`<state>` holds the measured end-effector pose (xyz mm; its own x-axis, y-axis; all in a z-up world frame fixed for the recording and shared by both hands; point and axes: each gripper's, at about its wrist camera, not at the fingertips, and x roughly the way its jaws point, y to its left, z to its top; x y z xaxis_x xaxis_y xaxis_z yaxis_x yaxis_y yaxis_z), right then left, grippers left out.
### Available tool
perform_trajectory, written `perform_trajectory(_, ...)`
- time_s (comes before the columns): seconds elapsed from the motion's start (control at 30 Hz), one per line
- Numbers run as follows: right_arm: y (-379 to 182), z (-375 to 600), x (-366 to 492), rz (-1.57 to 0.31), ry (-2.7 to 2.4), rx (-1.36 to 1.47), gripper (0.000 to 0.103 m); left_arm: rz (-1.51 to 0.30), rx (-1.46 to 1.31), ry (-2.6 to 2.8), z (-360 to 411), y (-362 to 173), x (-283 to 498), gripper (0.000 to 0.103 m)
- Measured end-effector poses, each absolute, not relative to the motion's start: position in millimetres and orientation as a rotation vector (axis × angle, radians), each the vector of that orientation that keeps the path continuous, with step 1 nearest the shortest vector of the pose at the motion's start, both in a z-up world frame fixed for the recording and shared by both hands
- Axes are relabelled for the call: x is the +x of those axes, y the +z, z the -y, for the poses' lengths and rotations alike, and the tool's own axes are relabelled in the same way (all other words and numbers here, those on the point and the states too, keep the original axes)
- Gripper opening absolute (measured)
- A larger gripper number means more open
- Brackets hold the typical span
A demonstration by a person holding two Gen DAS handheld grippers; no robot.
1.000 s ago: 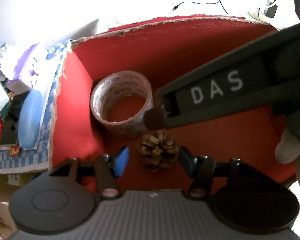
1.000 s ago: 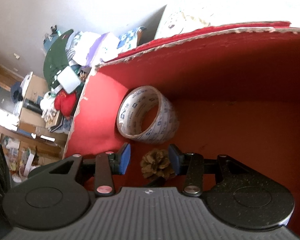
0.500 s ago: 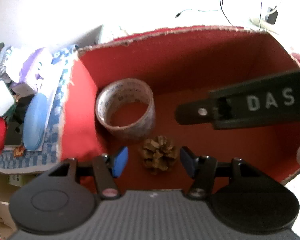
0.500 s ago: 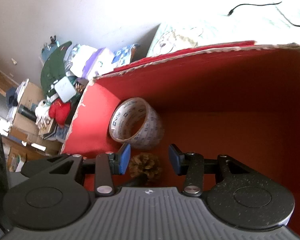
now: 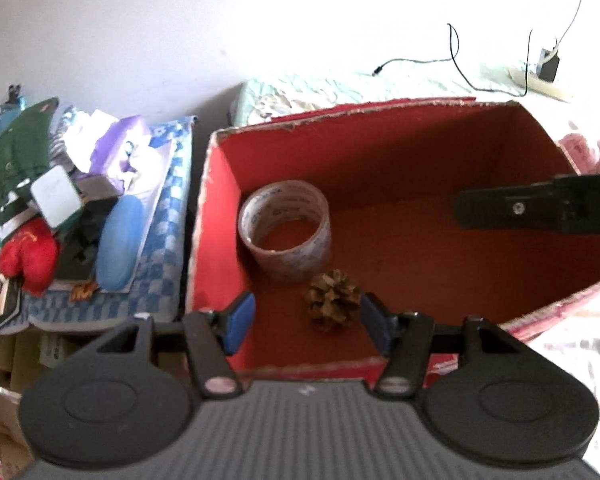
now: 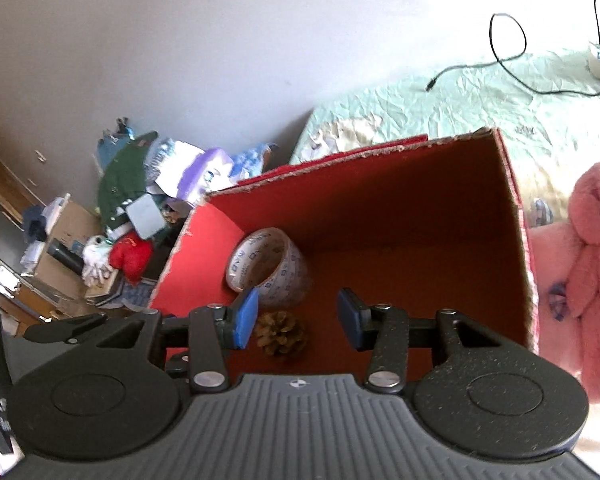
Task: Organize objects
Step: 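Raise the open right tool out of the red box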
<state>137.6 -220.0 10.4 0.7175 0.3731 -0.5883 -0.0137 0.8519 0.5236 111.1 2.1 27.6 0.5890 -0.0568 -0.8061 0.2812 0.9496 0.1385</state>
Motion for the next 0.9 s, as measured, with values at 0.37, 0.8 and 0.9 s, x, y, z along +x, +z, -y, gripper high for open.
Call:
perform_trajectory(0.37, 15.5, 236.4, 97.0, -0.693, 0.315, 0.539, 0.047, -0.866, 0.23, -0.126, 10.2, 56.7, 61.7, 0.062)
perform_trajectory(0.8, 11.7, 255.1, 60.7, -0.698, 0.423, 0.554, 0.046, -0.911, 0.207, -0.092, 39.6, 46.1, 31.6, 0.064)
perform_trajectory(0.9, 7.3, 257.3, 53.4, -0.716, 0.436, 0.543, 0.046, -0.933, 0.192, -0.097, 44.2, 38.7, 26.8, 0.064)
